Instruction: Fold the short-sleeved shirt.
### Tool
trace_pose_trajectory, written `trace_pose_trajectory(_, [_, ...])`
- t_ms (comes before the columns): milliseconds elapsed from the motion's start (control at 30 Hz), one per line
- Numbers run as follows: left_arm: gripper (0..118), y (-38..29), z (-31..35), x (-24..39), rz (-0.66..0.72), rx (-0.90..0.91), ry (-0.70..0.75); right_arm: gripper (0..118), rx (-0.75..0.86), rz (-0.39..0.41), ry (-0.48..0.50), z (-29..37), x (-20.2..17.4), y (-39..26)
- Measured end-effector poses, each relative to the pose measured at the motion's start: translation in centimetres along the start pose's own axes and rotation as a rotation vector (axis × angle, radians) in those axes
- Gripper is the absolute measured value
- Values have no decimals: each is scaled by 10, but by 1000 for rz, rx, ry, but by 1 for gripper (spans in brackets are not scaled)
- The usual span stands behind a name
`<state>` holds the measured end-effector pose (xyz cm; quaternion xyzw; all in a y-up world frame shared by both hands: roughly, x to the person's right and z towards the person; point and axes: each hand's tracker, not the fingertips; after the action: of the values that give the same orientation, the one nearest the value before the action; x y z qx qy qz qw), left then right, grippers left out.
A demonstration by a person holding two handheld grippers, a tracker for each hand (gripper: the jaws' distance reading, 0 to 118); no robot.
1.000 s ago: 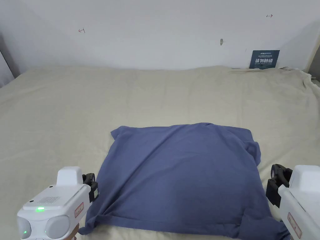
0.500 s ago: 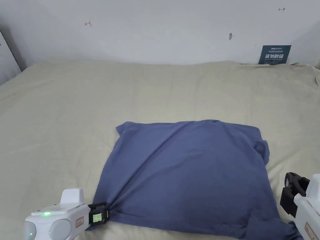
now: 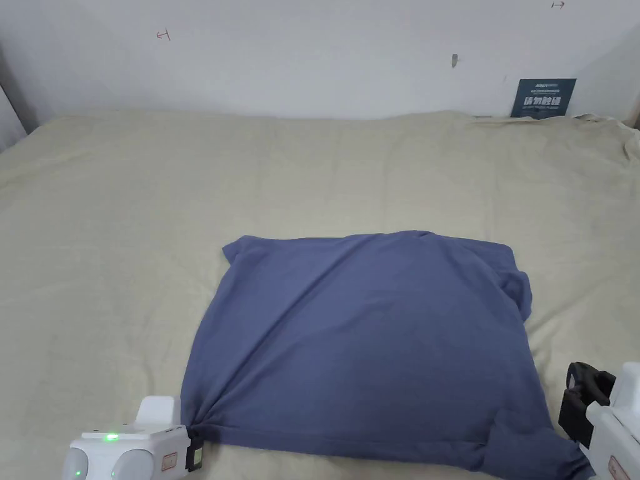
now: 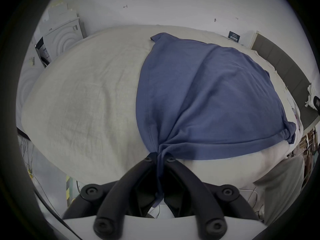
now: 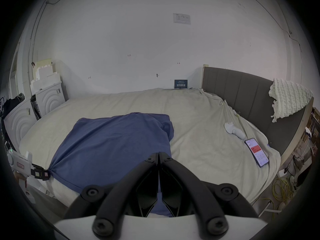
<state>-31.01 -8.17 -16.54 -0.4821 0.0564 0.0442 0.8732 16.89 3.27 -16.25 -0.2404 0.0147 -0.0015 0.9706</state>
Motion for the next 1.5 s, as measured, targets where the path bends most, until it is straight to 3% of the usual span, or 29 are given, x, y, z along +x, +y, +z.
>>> trace_pose_trajectory(233, [2,3,17,-5,3,55,-21,4,-184,-118,-7,-18,26,-26])
trace_pose_trajectory(267, [2,5,20,-6,8,59,-29,17,-214,-129,-19,-22,30,-31])
trace_pose_trajectory(333, [2,8,26,-5,6,69,-36,77,-279,-135,-8,-31,36,-41])
trace_pose_trajectory(367, [2,9,28,-5,0,73,-37,99,-312,-142,-10,-35,38,-49])
trace_pose_trajectory(400, [2,10,29,-5,-3,77,-37,109,-328,-146,-15,-38,40,-54])
trace_pose_trajectory(600, [2,12,29,-7,17,84,-55,108,-441,-108,-35,-59,43,-84])
trace_pose_trajectory(667, [2,12,29,-7,21,83,-58,102,-475,-87,-39,-65,41,-90])
trace_pose_trajectory(800, [2,12,29,-8,36,82,-70,47,-486,-37,-36,-72,35,-96])
trace_pose_trajectory(867, [2,14,29,-10,46,82,-75,31,-490,-41,-6,-75,34,-98])
trace_pose_trajectory(900, [2,13,29,-10,50,82,-77,11,-491,-46,5,-75,35,-99])
trace_pose_trajectory(933, [2,13,29,-10,53,83,-77,6,-482,-44,6,-73,32,-98])
trace_pose_trajectory(1233, [2,23,34,-12,47,104,-73,6,-360,8,37,-48,32,-60])
trace_pose_trajectory(1500, [2,77,35,-8,-18,159,-59,6,-239,65,84,-63,25,11])
